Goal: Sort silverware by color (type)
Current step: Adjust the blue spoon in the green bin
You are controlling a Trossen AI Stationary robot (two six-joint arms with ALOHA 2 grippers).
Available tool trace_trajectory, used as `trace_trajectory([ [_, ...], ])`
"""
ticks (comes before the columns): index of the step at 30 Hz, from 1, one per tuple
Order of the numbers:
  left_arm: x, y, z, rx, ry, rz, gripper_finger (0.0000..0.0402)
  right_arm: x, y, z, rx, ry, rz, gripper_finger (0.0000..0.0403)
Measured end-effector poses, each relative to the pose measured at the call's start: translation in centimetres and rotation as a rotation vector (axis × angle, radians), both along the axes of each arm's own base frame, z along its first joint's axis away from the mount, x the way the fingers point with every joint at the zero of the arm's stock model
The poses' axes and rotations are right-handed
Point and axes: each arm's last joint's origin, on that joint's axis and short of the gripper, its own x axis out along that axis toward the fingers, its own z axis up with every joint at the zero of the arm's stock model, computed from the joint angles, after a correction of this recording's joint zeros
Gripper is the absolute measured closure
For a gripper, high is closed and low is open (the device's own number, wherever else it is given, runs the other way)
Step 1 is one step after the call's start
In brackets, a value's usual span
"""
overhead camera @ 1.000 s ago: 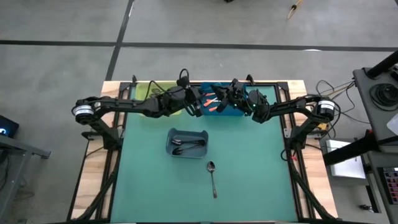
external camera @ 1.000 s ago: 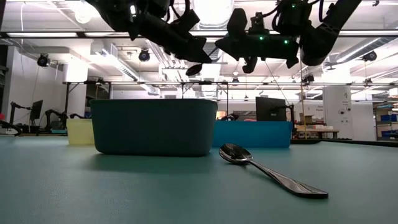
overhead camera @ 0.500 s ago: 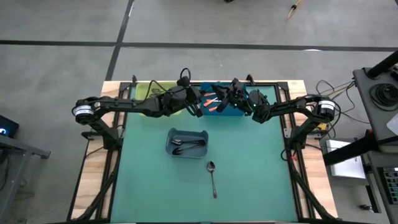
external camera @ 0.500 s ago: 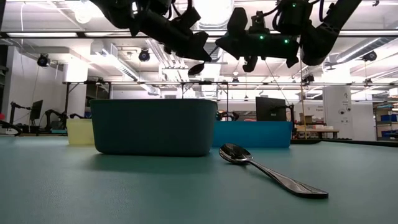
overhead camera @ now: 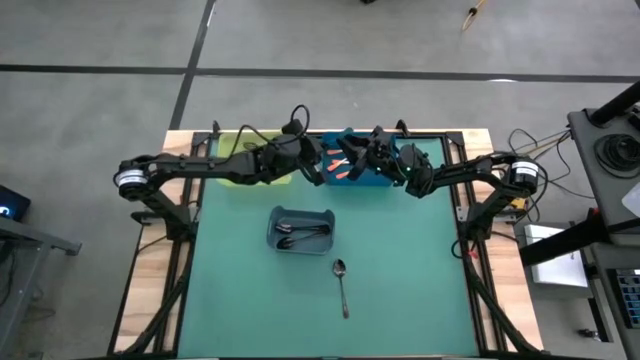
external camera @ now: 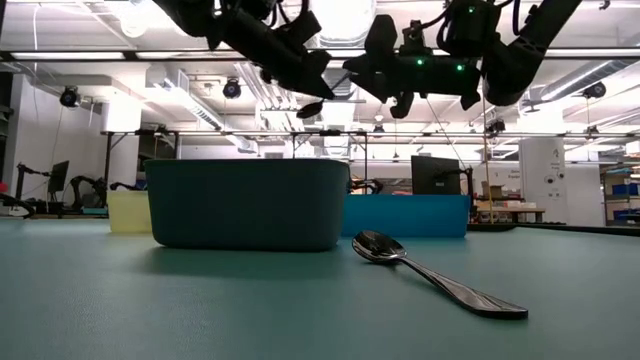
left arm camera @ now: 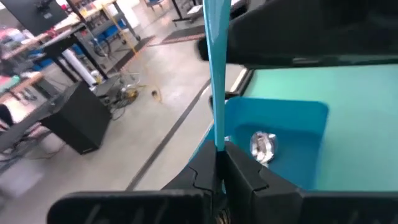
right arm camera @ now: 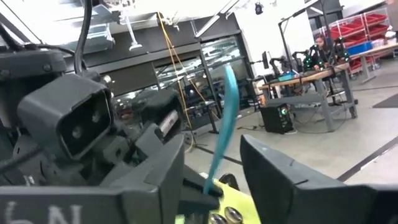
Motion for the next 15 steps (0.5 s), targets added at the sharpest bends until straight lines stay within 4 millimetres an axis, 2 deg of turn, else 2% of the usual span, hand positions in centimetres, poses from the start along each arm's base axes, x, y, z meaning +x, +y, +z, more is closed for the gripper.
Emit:
trace_trajectory([
  [4, -1.4, 0.8, 0.9, 0.004, 0.099, 0.03, 0.0401, -0.2, -0.6, -0.1, -0.002, 0.029, -0.025, 0.0235],
  [8, -3.7, 2.3, 1.9, -0.036, 0.36, 0.054, 0.0401, -0.6, -1.5, -0.4, 0.032, 0.067, -0.049, 0.0226],
  [11, -6.1, 4.0, 3.1, -0.12, 0.583, 0.049, 0.0401, -0.8, -2.2, -0.7, 0.048, 0.094, -0.07, 0.0226],
  [15, -9.6, 6.3, 2.9, -0.307, 0.79, -0.05, 0.0401, -1.0, -2.7, -0.9, 0.048, 0.118, -0.091, 0.0231],
])
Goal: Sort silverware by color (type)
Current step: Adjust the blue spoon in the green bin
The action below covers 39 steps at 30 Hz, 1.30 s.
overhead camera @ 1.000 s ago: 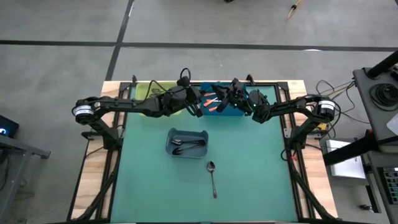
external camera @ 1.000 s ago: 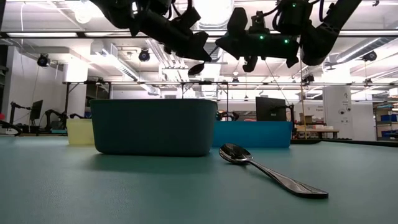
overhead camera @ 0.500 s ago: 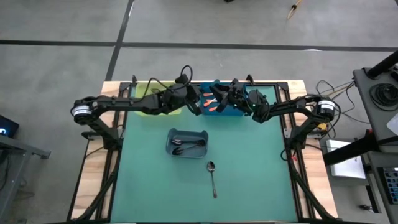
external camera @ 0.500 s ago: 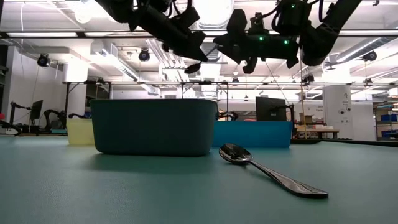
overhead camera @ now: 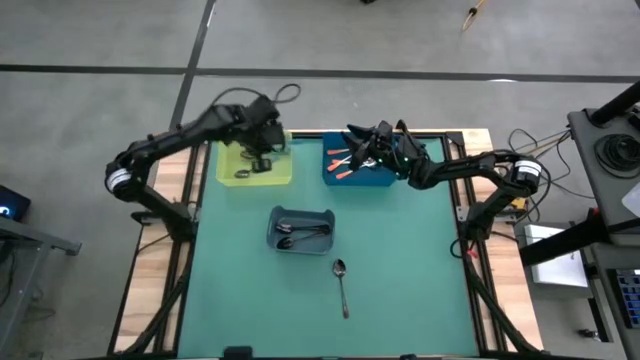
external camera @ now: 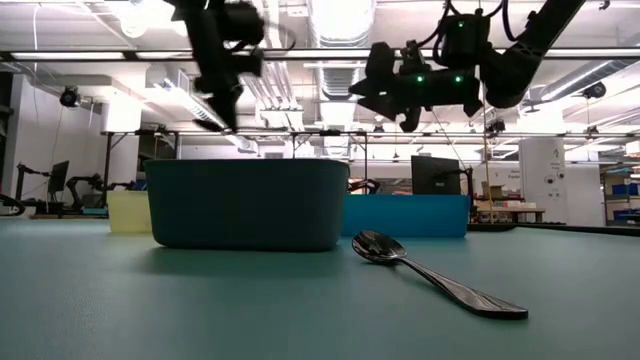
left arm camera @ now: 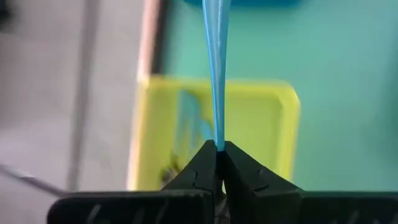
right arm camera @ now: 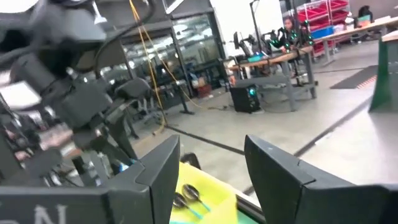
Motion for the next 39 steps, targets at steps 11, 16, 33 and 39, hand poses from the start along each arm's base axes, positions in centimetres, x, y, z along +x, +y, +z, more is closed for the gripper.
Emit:
trace_trajectory([
  [11, -5.4, 3.1, -4.2, -0.26, 0.18, 0.095, 0.0401, -0.8, -1.7, -0.4, -0.025, 0.082, -0.067, 0.0243],
  [16, -6.0, 2.6, -6.6, -0.297, 0.238, 0.066, 0.0402, -1.0, -2.0, -0.4, -0.045, 0.096, -0.085, 0.0241],
  [33, -4.2, 4.3, -10.3, -0.31, 0.23, 0.016, 0.0402, -1.0, -1.9, -0.5, -0.048, 0.103, -0.082, 0.0247],
  [39, -3.6, 4.9, -11.7, -0.33, 0.248, -0.002, 0.0402, -1.0, -1.9, -0.5, -0.049, 0.104, -0.082, 0.0252],
])
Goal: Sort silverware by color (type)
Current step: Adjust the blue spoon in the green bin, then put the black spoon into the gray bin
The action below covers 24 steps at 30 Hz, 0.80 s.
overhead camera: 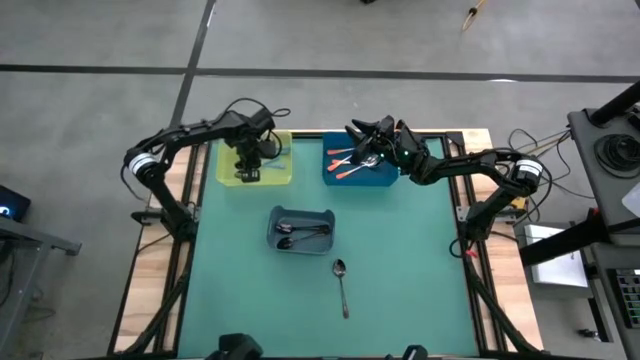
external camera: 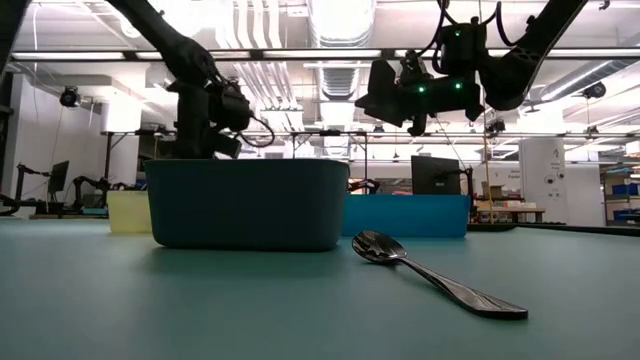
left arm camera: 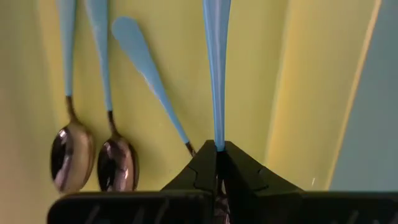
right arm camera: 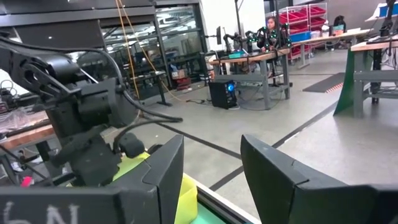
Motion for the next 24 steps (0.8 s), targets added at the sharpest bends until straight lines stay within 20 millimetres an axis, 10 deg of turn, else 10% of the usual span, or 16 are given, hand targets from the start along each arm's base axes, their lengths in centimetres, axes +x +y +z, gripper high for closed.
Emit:
trace_trajectory([
  [24, 0.4, 0.8, -2.3, -0.05, 0.034, 0.013, 0.0358, 0.0, 0.0, 0.0, 0.0, 0.005, -0.001, 0.0255],
])
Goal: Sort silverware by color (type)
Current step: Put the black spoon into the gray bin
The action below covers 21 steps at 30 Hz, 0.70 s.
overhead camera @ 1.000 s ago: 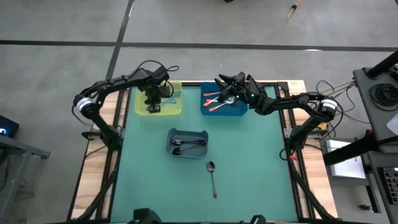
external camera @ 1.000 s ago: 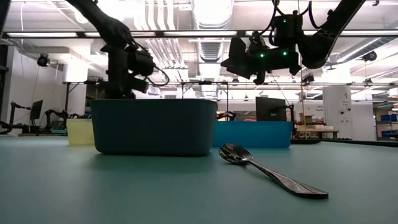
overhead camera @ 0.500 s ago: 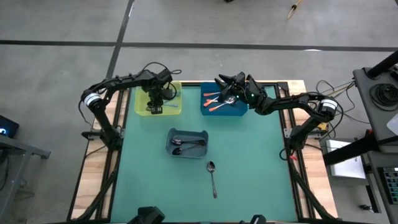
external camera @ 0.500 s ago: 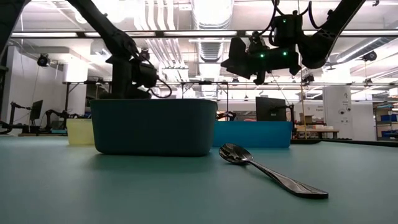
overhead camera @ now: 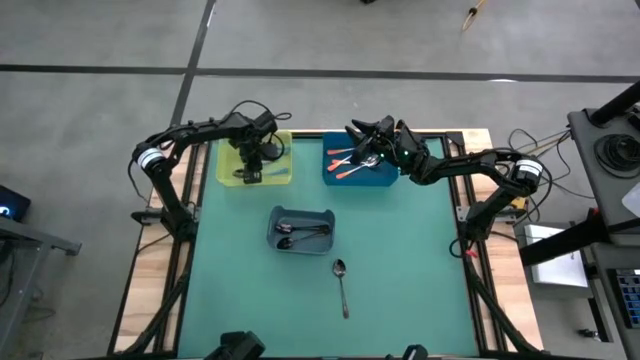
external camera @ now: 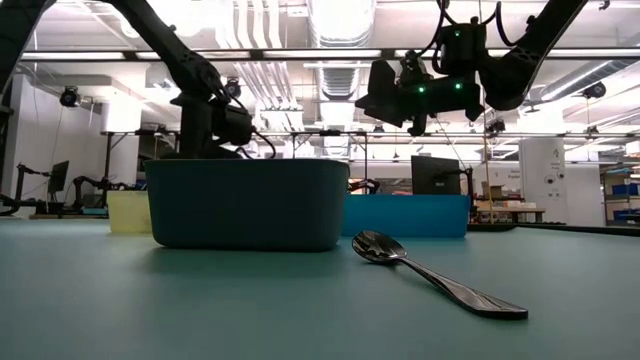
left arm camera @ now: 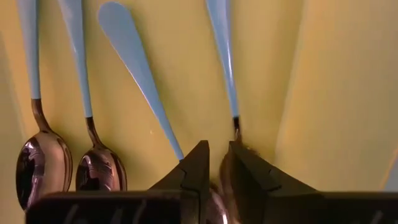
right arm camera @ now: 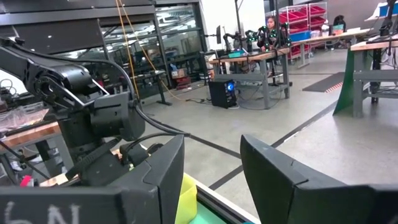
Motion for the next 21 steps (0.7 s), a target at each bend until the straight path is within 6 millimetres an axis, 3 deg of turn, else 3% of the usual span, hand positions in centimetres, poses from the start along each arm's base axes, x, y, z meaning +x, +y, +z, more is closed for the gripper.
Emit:
trace_trajectory([
  [5, -0.1, -0.2, 0.7, 0.016, -0.016, 0.028, 0.0354, 0.0, 0.0, 0.0, 0.002, -0.001, 0.0, 0.0251],
  [11, -0.7, -1.0, 4.2, 0.096, -0.119, 0.138, 0.0359, 0.0, 0.0, 0.0, 0.022, -0.016, 0.016, 0.0253],
  [16, -1.1, -2.8, 8.4, 0.185, -0.364, 0.248, 0.0364, 0.4, 0.8, 0.2, 0.052, -0.031, 0.138, 0.026],
  [21, -1.2, -6.6, 11.4, 0.265, -0.669, 0.254, 0.0364, 1.0, 3.1, 0.9, 0.088, -0.025, 0.25, 0.0266],
])
